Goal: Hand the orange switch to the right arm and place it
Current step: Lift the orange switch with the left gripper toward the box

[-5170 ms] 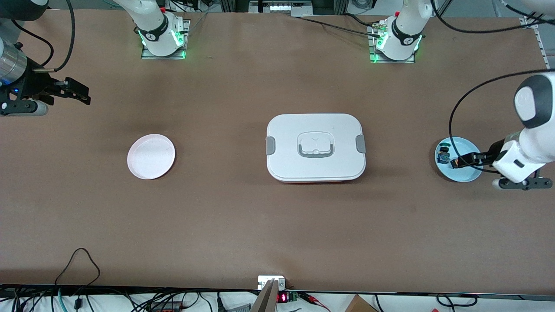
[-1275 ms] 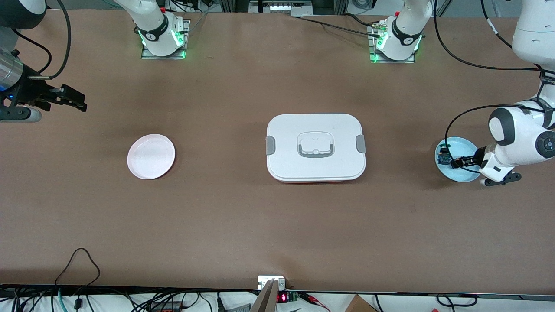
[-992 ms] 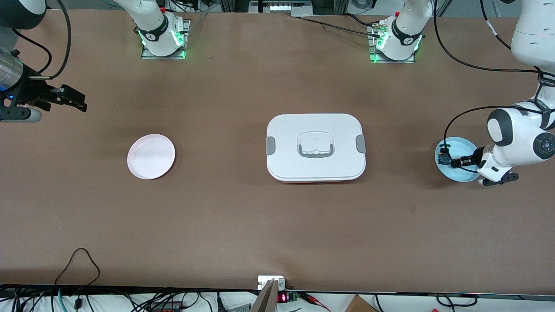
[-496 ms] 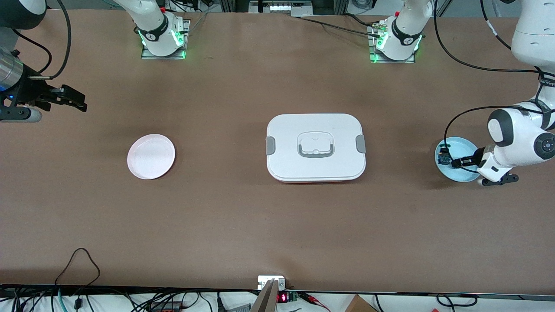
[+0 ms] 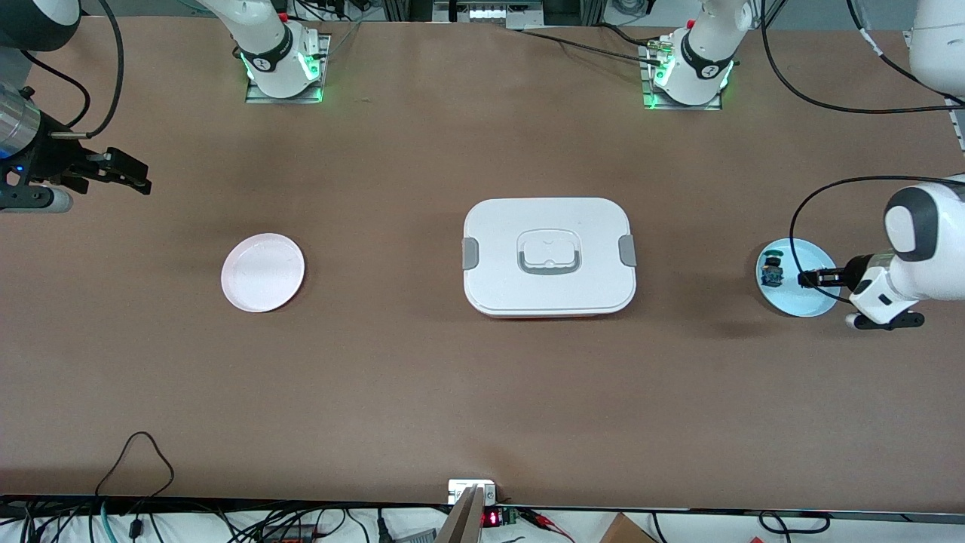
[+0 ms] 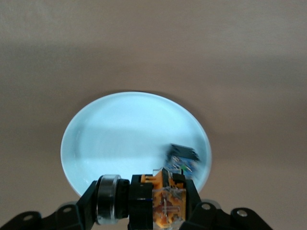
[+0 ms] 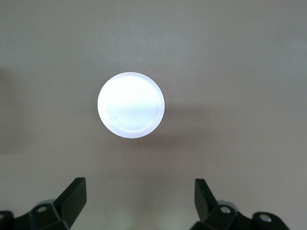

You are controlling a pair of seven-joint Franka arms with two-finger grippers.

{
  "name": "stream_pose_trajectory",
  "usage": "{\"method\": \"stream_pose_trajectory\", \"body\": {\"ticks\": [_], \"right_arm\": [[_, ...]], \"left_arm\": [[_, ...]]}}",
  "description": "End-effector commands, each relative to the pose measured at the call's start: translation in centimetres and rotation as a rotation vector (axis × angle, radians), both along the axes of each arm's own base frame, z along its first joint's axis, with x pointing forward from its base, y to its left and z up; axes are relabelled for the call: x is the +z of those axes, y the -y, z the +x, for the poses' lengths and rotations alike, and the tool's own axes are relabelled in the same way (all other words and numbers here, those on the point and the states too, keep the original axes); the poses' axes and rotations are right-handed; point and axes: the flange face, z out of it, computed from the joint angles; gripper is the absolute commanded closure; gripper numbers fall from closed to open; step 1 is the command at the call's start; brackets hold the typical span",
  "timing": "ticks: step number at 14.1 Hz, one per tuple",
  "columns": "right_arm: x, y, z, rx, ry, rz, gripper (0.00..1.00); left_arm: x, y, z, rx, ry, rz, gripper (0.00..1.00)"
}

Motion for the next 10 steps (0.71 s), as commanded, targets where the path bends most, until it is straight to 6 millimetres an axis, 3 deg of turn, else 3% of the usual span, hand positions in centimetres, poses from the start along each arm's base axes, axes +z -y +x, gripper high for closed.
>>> {"method": "stream_pose_trajectory", "body": {"ticks": [1,6,8,10], "right_arm": [[0.2,-0.4,0.0,-0.016,0.026,0.016,0.0],[0.6,-0.9,-0.1,-0.008,0.023,0.015,0.0],[0.9,-1.0,0.0,0.006,0.029,0.014,0.0],[1.6,-0.7,-0.1,0.01,0.024,0.015,0.0]], "left_arm": [[3.5,2.5,1.8,-0.065,-0.029,-0.051,0.74],[10.0,13.3,3.9,-0.226,-0.045,-0.218,0.8],[10.6,16.3,4.1,-0.291,-0.024,-0.311,0.9],[11.7,20.9,3.9,-0.337,-0.011,-0.45,0.96]]}}
